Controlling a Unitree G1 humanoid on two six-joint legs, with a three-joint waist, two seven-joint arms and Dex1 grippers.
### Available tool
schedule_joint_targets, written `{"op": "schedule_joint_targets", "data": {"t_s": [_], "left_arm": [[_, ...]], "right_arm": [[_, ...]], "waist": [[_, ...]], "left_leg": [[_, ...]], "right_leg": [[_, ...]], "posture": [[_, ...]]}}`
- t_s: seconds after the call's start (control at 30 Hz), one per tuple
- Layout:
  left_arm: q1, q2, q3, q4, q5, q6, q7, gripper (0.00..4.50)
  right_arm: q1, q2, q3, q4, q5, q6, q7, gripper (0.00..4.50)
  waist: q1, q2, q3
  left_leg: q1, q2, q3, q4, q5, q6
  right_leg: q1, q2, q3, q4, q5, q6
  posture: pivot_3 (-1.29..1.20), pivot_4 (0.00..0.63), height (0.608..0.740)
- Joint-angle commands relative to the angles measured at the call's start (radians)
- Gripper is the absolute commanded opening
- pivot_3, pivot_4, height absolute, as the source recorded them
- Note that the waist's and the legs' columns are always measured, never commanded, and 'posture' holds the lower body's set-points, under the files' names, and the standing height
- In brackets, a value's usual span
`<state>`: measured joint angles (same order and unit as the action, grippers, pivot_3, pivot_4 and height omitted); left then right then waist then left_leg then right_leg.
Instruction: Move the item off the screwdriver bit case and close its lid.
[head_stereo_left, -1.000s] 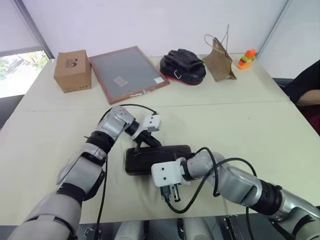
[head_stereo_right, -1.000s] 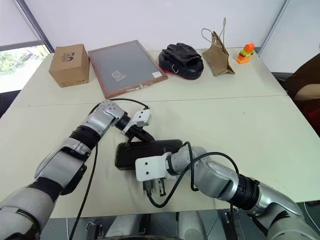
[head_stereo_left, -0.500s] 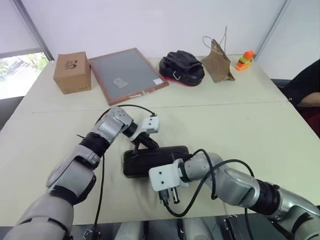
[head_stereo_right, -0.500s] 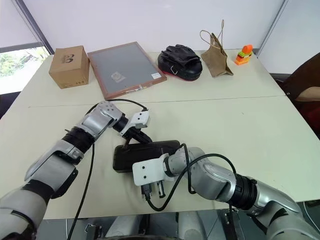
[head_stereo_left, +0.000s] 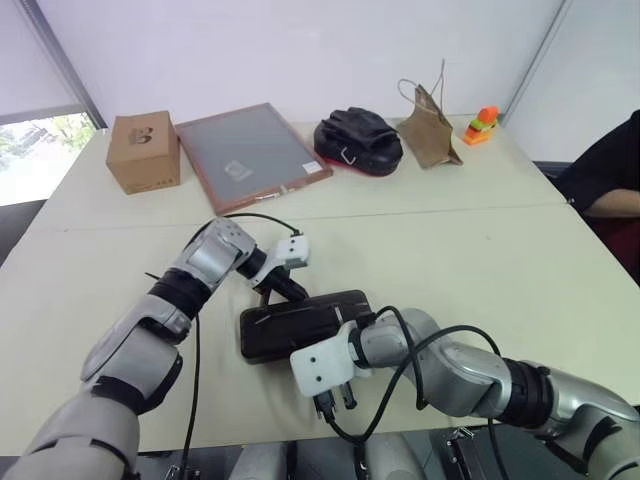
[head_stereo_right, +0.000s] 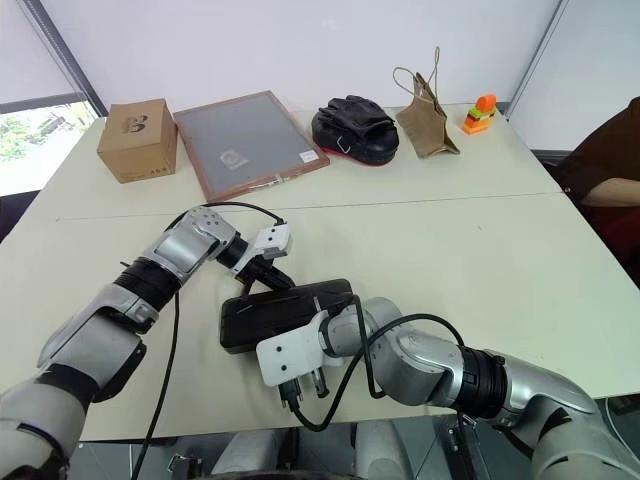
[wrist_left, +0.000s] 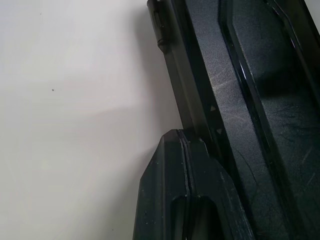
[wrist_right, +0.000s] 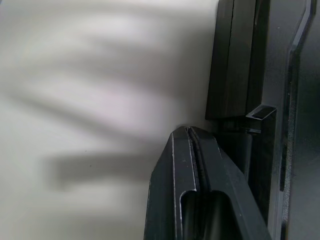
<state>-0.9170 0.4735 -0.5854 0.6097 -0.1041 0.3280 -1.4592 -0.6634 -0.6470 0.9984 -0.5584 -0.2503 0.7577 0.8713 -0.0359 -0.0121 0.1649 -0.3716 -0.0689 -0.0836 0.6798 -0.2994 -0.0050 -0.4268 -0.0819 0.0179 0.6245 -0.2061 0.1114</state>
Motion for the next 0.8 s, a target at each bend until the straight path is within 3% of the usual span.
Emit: {"op": "schedule_joint_targets", "data": {"t_s": [0.03, 0.2, 0.27, 0.43, 0.57, 0.67, 0.8], "left_arm": [[0.102, -0.081, -0.178, -0.122, -0.112, 0.002, -0.155, 0.0], [0.071, -0.176, -0.058, 0.071, 0.032, -0.165, -0.071, 0.0], [0.037, -0.217, 0.008, 0.181, 0.071, -0.257, 0.016, 0.0], [-0.03, -0.23, 0.149, 0.332, 0.09, -0.4, 0.089, 0.0], [-0.051, -0.181, 0.307, 0.27, -0.001, -0.353, 0.127, 0.0], [-0.033, -0.137, 0.424, 0.158, -0.081, -0.261, 0.169, 0.0], [0.032, -0.057, 0.595, -0.053, -0.194, -0.093, 0.287, 0.0]], "right_arm": [[-0.076, -0.05, -0.144, 0.283, -0.218, 0.084, -0.203, 0.07], [-0.02, -0.047, -0.187, 0.176, -0.119, 0.113, -0.132, 0.07], [0.053, -0.04, -0.265, 0.066, -0.011, 0.165, -0.078, 0.07], [0.287, 0.002, -0.664, -0.269, 0.376, 0.443, 0.115, 0.07], [0.307, 0.069, -1.113, -0.36, 0.67, 0.714, 0.309, 0.07], [0.221, 0.125, -1.297, -0.27, 0.759, 0.765, 0.29, 0.07], [0.117, 0.18, -1.406, -0.07, 0.776, 0.63, 0.176, 0.07]], "waist": [[0.0, 0.0, 0.0], [0.005, 0.002, -0.006], [0.026, 0.003, -0.008], [0.071, 0.002, -0.007], [0.073, 0.0, -0.004], [0.058, 0.0, -0.002], [0.039, 0.002, -0.001]], "left_leg": [[0.0, 0.0, 0.0, 0.0, 0.0, 0.0], [0.0, 0.0, 0.0, 0.0, 0.0, 0.0], [0.002, 0.0, -0.001, 0.0, 0.0, 0.0], [-0.004, -0.005, -0.002, 0.004, -0.001, 0.002], [-0.007, -0.005, -0.001, 0.004, -0.003, 0.006], [-0.01, -0.003, -0.001, 0.003, -0.003, 0.006], [-0.009, -0.003, -0.001, 0.001, -0.003, 0.006]], "right_leg": [[0.0, 0.0, 0.0, 0.0, 0.0, 0.0], [0.001, 0.0, 0.0, -0.001, 0.0, 0.0], [0.004, -0.001, -0.001, -0.004, 0.0, 0.0], [0.006, -0.006, -0.002, -0.011, 0.001, 0.001], [0.002, -0.006, -0.002, -0.012, 0.001, 0.002], [-0.002, -0.005, -0.002, -0.01, 0.002, 0.002], [-0.004, -0.005, -0.003, -0.009, 0.002, 0.002]], "posture": [[0.0, 0.15, 0.74], [0.0, 0.15, 0.74], [0.0, 0.15, 0.74], [0.0, 0.15, 0.74], [0.0, 0.15, 0.74], [0.0, 0.15, 0.74], [0.0, 0.15, 0.74]]}}
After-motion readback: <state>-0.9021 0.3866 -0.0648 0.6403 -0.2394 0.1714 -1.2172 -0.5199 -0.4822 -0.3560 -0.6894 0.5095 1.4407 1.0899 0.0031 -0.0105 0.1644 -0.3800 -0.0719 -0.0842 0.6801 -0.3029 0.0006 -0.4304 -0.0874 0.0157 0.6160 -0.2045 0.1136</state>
